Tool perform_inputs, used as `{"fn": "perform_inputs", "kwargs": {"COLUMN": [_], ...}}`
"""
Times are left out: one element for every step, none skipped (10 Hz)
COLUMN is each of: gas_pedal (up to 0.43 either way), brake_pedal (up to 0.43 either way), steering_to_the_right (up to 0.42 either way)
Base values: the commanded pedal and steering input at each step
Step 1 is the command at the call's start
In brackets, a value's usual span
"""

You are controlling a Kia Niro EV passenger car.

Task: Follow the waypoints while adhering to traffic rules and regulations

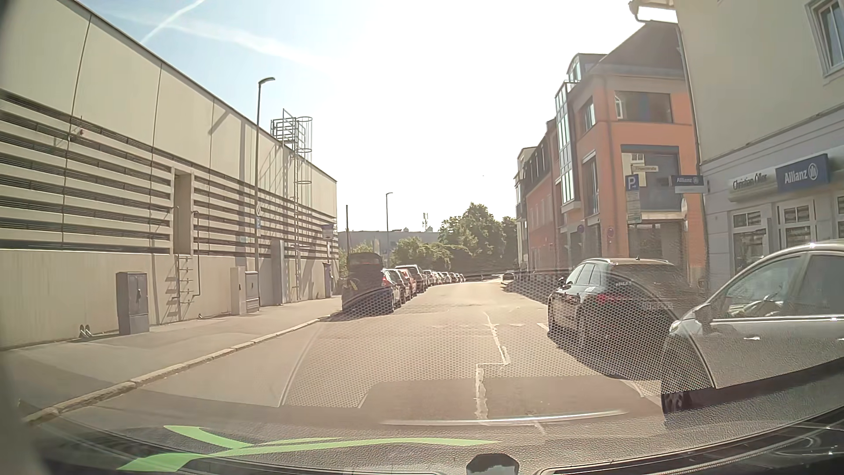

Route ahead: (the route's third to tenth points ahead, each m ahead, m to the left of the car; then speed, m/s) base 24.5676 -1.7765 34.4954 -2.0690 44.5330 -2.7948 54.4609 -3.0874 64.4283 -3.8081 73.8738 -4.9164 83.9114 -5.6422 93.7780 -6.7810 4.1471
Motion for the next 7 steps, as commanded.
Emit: {"fn": "perform_inputs", "kwargs": {"gas_pedal": [0.0,0.0,0.0,0.0,0.0,0.0,0.0], "brake_pedal": [0.091,0.104,0.122,0.152,0.171,0.177,0.177], "steering_to_the_right": [0.016,0.016,0.016,0.016,0.016,0.016,0.015]}}
